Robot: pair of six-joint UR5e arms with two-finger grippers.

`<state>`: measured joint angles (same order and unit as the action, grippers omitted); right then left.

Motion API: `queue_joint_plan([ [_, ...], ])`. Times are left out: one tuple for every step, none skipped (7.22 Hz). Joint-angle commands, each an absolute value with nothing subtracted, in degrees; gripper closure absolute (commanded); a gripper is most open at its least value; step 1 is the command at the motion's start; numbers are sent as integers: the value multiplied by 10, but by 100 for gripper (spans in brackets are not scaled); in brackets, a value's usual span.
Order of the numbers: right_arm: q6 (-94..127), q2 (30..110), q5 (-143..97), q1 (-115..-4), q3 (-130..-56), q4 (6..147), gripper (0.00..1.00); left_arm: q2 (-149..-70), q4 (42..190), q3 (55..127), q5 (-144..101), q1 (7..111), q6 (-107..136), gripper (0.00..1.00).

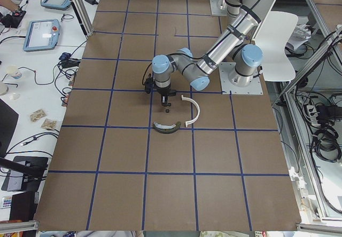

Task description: Place bearing gear from tray to pile

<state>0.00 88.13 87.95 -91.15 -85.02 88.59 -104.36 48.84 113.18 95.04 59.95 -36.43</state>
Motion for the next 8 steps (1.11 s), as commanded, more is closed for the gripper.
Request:
queue_joint_plan([
  [0, 881, 880, -911, -851, 886, 0, -1011, 581, 1068, 953, 702, -311, 7],
  [0, 882, 880, -911, -850, 886, 0, -989, 683, 1017, 947, 753, -208, 8],
  [0, 882, 880, -911, -851, 886, 0, -976, 756, 955, 947, 812, -128, 5],
  [0, 882, 880, -911, -850, 886, 0, -969, 819, 886, 944, 861, -71, 2],
  [0, 882, 880, -911, -851, 886, 0, -950, 959, 824, 882, 888, 37, 2],
  [0, 881, 880, -911, -851, 887, 0, -938, 994, 794, 858, 891, 63, 0],
  [0, 881, 880, -911, -851, 887, 0, -924, 997, 801, 859, 892, 60, 0],
  [0, 881, 880, -911, -851, 887, 0, -907, 996, 826, 877, 888, 31, 1],
])
